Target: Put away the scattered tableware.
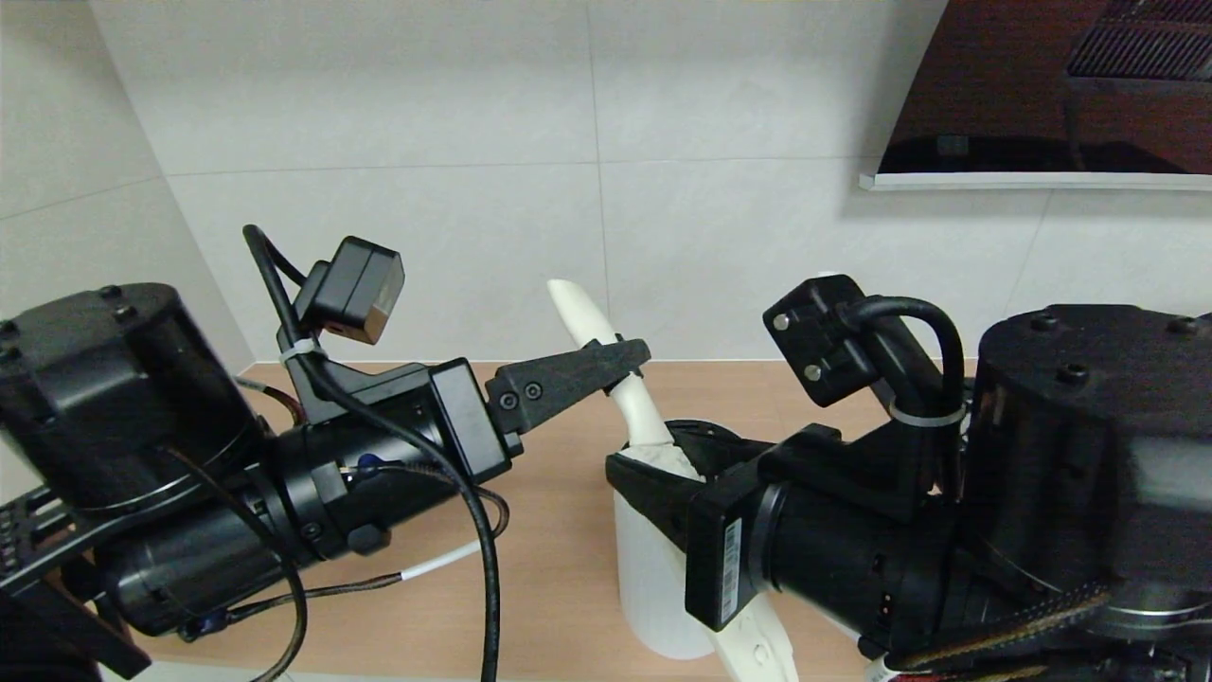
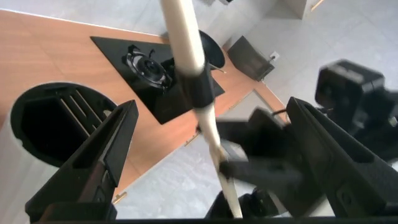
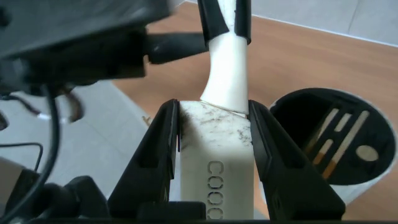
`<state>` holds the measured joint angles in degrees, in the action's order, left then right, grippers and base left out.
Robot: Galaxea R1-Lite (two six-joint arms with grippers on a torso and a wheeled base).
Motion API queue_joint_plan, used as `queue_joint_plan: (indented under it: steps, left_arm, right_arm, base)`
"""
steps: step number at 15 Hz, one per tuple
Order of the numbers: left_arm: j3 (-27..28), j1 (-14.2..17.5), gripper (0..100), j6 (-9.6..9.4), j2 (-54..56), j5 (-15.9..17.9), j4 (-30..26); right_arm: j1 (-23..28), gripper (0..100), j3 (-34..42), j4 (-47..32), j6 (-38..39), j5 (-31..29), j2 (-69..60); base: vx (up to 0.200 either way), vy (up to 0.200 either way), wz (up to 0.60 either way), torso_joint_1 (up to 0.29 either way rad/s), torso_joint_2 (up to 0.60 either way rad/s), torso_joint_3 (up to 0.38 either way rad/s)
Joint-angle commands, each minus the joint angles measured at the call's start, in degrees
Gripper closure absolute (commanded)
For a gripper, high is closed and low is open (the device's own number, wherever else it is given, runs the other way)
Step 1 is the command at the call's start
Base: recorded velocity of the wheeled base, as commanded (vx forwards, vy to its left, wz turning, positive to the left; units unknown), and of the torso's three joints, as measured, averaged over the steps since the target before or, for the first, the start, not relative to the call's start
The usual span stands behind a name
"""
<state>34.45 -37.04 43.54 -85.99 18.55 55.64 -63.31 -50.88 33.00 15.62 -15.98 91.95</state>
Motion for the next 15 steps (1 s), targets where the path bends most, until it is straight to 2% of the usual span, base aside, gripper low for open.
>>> queue_joint_plan:
  steps: [1, 13, 14, 15]
  left_arm:
    - [0.00, -0.41, 0, -0.04, -1.37, -0.98, 0.79]
    - [-0.09, -0.76, 0, -0.04, -1.99, -1.24, 0.96]
    - [-0.09, -0.76, 100, -0.04, -2.07, -1.24, 0.96]
    - [-0.09, -0.76, 100, -0.04, -2.16, -1.24, 0.96]
  right_arm:
    - [-0.50, 100, -0.01, 0.05, 0.03, -0.01, 0.77]
    - [-2.70, 100, 0.43, 0.05, 0.12, -0.01, 0.77]
    - [-2.79, 100, 0.43, 0.05, 0.12, -0.01, 0.77]
    - [-2.79, 100, 0.43, 0.05, 0.12, -0.10, 0.77]
  base:
    - [0.000, 0.000, 0.00, 0.000, 0.00, 0.000]
    - [0.000, 0.000, 0.00, 0.000, 0.00, 0.000]
    - [0.000, 0.000, 0.00, 0.000, 0.00, 0.000]
    - [0.000, 0.000, 0.00, 0.000, 0.00, 0.000]
